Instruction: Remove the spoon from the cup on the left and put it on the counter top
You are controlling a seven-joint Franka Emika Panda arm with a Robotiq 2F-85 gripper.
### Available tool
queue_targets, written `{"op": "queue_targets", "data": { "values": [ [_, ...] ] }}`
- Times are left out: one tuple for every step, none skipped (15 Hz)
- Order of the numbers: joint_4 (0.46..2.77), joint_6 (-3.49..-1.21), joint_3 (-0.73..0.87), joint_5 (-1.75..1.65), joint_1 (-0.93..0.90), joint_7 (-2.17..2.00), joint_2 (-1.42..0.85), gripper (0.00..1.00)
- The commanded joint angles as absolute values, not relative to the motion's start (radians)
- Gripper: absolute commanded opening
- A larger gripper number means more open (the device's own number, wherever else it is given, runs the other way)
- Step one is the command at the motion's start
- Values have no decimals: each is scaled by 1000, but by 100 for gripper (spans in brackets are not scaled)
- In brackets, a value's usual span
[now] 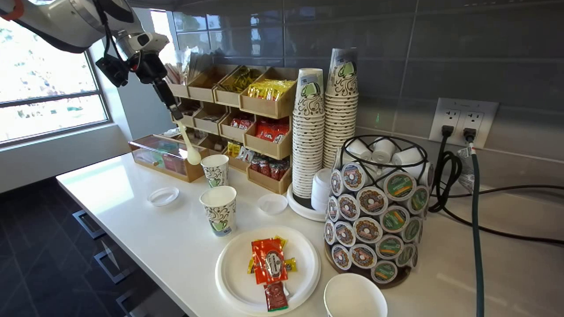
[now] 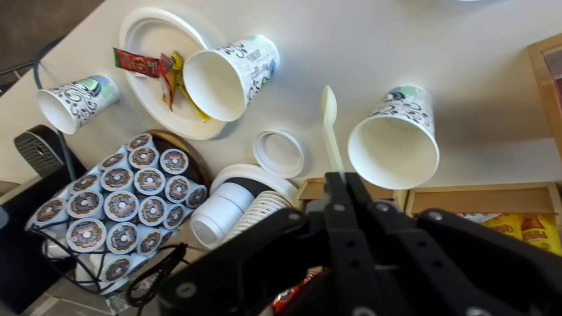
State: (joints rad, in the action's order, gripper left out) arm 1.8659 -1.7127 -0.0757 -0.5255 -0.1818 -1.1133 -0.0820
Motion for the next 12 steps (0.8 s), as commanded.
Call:
{"op": "queue_targets", "data": {
  "values": [
    [1873, -1606, -96, -547, -183, -1161, -96, 1],
    [1869, -1582, -98, -545, -182, -1156, -110, 1],
    [1866, -1569, -97, -542, -179, -1143, -131, 1],
    [1864, -1562, -96, -537, -176, -1132, -153, 1],
    [1862, -1555, -93, -532, -175, -1124, -175, 1],
    [1858, -1553, -89, -529, -173, -1115, -205, 1],
    [1854, -1559, -85, -526, -171, -1100, -233, 1],
    [1847, -1557, -79, -529, -170, -1097, -262, 1],
    [1842, -1559, -73, -531, -169, -1089, -289, 1],
    [1835, -1560, -67, -523, -166, -1074, -314, 1],
    [1828, -1556, -59, -523, -165, -1066, -339, 1],
    [1817, -1548, -51, -518, -164, -1056, -364, 1]
  ]
}}
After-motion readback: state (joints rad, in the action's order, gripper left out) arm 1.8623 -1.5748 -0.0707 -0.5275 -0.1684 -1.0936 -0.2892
